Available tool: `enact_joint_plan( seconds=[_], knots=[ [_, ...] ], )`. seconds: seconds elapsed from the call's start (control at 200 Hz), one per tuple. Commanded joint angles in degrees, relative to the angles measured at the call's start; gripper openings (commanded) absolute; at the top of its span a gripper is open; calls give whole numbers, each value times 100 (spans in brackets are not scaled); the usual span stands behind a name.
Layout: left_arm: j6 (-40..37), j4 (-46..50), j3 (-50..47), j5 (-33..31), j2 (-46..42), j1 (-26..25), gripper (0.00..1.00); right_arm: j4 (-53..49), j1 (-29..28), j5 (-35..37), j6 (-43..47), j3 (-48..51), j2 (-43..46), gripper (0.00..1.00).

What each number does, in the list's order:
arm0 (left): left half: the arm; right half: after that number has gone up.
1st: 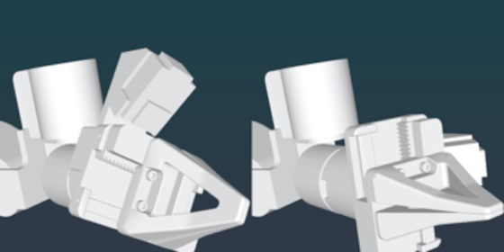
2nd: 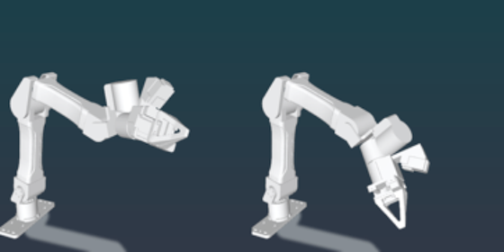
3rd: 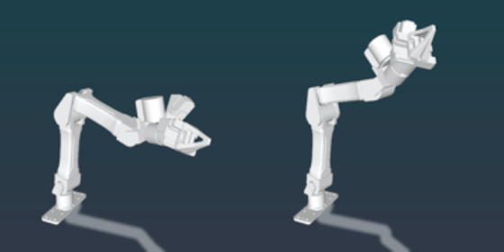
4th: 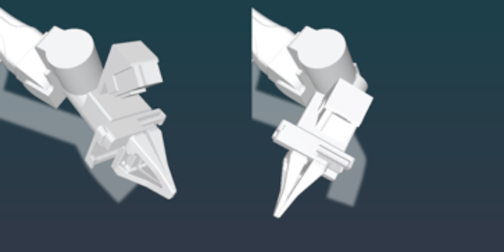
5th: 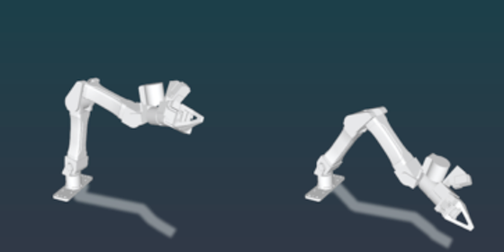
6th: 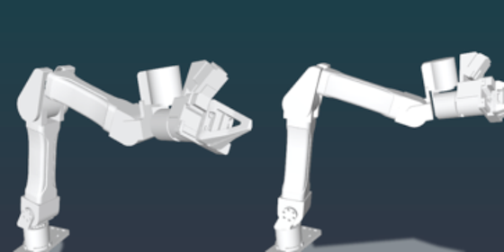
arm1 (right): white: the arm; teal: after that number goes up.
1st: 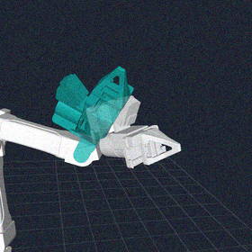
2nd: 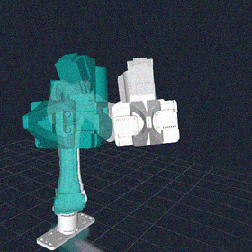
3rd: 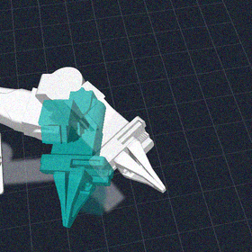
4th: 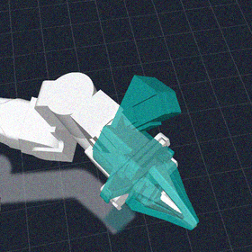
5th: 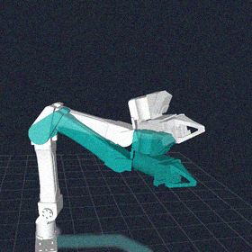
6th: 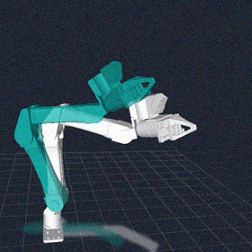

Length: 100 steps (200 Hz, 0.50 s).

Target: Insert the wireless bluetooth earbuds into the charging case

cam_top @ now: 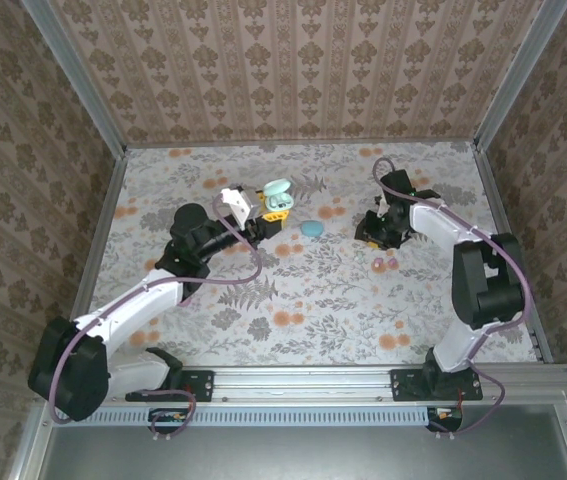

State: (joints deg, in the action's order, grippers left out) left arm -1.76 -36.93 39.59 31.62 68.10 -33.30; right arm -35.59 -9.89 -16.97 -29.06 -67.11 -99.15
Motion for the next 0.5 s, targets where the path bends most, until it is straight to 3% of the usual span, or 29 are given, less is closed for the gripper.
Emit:
enact_joint_plan(
  seconds=[0.0,0.495],
  knots=[
    [-157,133,-50,-60,-112,25,21,-274,-74,326,189,-39,-139,36],
    [-149,98,91,7,73,34,21,-101,-157,98,215,-26,-746,38]
  ],
)
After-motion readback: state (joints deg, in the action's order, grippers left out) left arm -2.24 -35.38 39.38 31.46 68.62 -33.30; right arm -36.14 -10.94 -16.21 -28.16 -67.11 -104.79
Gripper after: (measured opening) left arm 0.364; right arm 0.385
